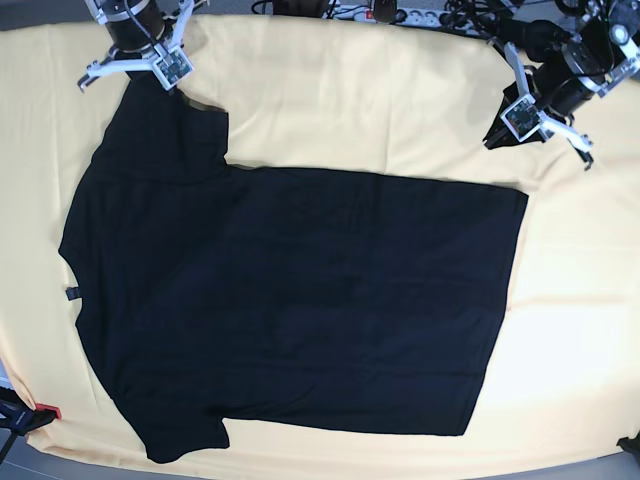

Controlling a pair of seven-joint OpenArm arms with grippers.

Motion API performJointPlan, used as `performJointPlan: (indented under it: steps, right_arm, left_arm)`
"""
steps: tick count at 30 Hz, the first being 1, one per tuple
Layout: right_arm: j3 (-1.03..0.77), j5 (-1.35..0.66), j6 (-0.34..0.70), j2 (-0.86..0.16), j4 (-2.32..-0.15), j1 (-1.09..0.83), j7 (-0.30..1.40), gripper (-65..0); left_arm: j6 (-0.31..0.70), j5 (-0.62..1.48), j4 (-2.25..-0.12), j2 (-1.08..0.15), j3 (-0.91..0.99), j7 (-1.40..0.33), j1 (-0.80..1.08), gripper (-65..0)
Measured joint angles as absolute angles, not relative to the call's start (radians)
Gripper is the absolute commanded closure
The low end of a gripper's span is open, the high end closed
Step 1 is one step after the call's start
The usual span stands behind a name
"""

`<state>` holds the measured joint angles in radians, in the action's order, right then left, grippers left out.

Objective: Fold the T-shirt properly
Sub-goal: 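Move both grippers to the shoulder corners of the black T-shirt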

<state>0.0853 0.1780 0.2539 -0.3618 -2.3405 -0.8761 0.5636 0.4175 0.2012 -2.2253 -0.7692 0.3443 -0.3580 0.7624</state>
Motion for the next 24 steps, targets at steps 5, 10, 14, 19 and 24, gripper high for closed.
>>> performJointPlan:
  steps: [5,10,14,19,24]
  right_arm:
    - [0.086,0.102,0.312,-0.359,-2.326,-0.772,0.538,0.0]
    - [0.085,0.103,0.353,-0.361,-2.226,-0.713,0.543,0.0]
    - [0.086,0.102,0.366,-0.358,-2.218,-0.708,0.537,0.0]
    - [0.085,0.104,0.366,-0.361,-2.218,-0.711,0.538,0.0]
    - [0.086,0.104,0.363,-0.358,-2.218,-0.709,0.543,0.0]
  left_arm:
    - [0.562,0.191,-1.998,-0.855,0.217,-0.252,0.611,0.0]
    - [0.680,0.081,-1.794,-0.912,0.020,-0.095,0.395,-26.1]
    - [0.695,0.060,-1.690,-0.917,-0.144,-0.052,0.202,-38.8]
    - [0.657,-0.014,-1.613,-0.917,-0.342,-0.015,-0.010,-38.8]
    - [0.647,-0.078,-1.560,-0.918,-0.501,0.010,-0.167,-38.8]
